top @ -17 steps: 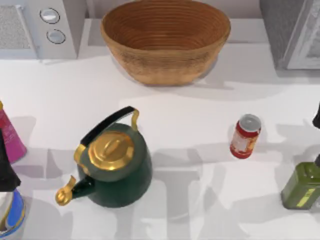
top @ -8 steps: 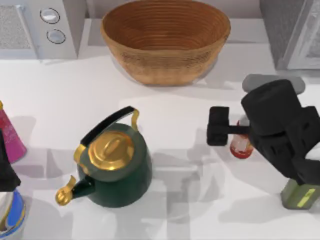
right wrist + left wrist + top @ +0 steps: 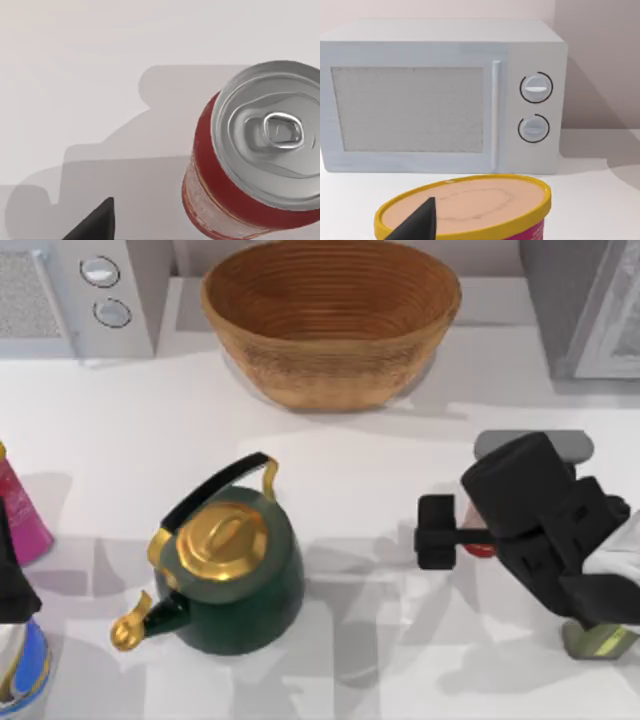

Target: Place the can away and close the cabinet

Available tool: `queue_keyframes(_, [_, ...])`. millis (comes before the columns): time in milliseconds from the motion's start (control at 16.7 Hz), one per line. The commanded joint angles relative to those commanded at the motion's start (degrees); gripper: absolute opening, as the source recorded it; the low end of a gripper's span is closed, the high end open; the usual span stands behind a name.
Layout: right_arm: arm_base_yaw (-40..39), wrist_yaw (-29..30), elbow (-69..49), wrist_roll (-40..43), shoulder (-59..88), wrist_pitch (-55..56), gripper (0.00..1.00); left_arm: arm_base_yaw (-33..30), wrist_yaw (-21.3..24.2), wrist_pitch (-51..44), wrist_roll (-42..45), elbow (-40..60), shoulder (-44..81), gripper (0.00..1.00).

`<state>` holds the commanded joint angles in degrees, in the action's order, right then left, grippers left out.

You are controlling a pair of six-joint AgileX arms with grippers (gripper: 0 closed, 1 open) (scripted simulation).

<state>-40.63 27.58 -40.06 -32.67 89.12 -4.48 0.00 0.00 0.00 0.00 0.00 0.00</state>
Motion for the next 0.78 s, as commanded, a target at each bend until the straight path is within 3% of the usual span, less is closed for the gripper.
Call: queue_keyframes(780, [5.3,-3.0,-2.7,4.5,14.1,13.2,1.0,0.0,0.0,0.0,0.0,0.0,0.0,1.0])
